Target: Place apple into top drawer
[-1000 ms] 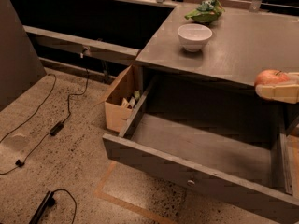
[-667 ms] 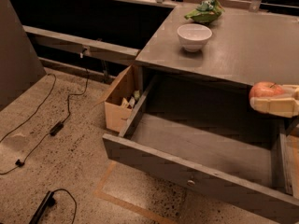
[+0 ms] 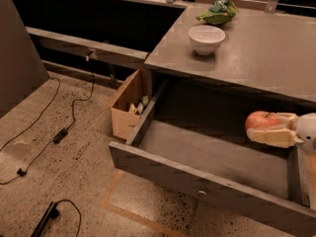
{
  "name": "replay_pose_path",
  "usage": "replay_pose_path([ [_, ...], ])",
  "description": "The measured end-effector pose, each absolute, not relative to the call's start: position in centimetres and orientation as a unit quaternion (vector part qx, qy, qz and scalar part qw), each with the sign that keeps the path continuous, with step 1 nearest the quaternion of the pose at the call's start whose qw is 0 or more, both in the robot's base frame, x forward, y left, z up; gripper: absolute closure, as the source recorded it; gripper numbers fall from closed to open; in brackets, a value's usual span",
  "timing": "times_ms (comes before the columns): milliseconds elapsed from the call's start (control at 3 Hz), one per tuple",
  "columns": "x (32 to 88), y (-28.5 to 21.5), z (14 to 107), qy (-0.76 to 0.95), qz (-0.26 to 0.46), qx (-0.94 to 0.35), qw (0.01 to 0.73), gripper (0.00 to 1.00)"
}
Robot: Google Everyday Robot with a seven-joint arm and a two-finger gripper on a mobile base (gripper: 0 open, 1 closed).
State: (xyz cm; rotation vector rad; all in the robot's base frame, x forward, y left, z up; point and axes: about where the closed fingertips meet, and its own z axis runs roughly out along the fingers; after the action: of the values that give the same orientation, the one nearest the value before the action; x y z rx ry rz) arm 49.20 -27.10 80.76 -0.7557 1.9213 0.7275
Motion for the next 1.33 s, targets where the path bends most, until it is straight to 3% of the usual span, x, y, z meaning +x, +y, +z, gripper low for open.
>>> replay_pose_path([
  [1333,56.1,-20.9,67.3,0.766,0.288,-0.34,0.463,1.0],
])
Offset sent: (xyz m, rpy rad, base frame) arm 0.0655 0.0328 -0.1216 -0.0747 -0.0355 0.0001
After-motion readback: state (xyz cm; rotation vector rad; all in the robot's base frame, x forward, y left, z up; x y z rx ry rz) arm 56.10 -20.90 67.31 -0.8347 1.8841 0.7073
